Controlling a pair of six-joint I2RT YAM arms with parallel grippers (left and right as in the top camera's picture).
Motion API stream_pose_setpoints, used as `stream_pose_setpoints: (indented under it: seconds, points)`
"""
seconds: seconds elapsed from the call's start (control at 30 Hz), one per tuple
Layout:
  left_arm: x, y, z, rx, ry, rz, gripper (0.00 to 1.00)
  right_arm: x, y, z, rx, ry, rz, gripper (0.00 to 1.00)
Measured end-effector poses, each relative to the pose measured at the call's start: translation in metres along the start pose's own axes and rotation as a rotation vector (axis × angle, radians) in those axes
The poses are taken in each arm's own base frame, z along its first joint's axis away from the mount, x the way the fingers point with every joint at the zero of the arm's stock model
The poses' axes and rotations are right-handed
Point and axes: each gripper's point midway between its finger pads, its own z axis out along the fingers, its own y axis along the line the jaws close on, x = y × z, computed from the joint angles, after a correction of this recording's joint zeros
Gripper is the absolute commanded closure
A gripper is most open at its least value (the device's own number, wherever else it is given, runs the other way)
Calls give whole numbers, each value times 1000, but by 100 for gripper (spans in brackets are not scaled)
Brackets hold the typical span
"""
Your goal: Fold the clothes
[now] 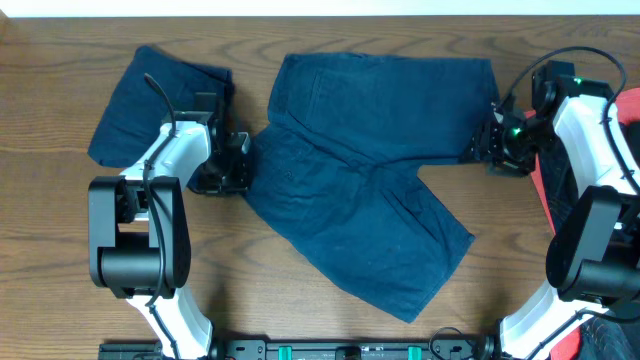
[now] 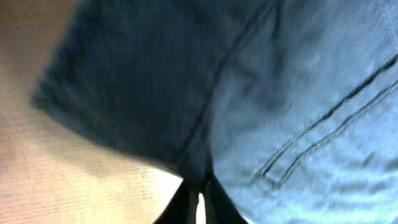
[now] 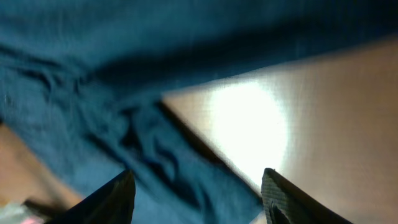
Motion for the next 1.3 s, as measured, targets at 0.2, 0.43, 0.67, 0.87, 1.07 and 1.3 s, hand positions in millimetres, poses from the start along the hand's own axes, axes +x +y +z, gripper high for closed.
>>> stream_pose_setpoints:
  seconds: [0.2, 0.43, 0.67, 0.87, 1.07, 1.3]
  points:
    - [53, -1, -6, -4, 216, -48, 94, -50, 2, 26, -22, -230, -39, 75]
    - [60, -1, -8, -7, 244, -53, 94, -75, -6, 57, -36, -419, 6, 94]
    - [44, -7, -4, 33, 180, -48, 84, -63, -43, 70, 113, -425, 141, 99]
    - [40, -23, -18, 112, 145, -80, 78, -60, -51, 67, 124, -413, 163, 98]
    - [-4, -19, -66, 37, -151, -41, 30, -57, -46, 68, 77, -389, 115, 70]
    - [-20, -9, -53, -4, -172, -53, 28, -51, -23, 63, -46, -363, 33, 42]
